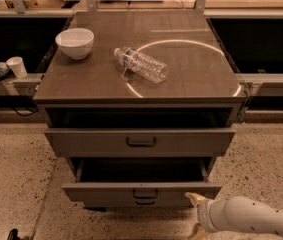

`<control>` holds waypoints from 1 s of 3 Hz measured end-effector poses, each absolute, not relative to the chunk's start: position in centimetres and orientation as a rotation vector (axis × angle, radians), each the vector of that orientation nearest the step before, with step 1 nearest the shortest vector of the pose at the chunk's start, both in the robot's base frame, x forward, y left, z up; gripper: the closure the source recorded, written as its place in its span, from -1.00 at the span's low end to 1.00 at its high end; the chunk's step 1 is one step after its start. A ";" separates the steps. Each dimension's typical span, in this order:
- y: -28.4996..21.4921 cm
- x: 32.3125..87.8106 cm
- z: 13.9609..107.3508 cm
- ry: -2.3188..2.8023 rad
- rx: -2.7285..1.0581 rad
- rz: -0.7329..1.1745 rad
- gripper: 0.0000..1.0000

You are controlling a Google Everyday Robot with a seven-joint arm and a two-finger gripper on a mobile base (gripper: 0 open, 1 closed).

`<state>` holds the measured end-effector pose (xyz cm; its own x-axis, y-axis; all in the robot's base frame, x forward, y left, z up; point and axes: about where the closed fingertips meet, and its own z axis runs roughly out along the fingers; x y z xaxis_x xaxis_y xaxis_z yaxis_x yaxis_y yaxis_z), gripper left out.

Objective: Close middle drawer

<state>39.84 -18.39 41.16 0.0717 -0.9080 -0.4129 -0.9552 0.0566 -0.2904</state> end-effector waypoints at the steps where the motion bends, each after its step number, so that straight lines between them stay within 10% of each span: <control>1: -18.5 43.1 40.4 1.805 -1.759 0.137 -0.09; 2: -19.9 48.2 40.4 1.813 -1.634 0.073 -0.34; 3: -19.9 48.5 40.4 1.813 -1.622 0.065 -1.00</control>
Offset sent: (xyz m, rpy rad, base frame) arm 0.1276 -0.0349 -0.0063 0.1432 -0.1907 -0.1908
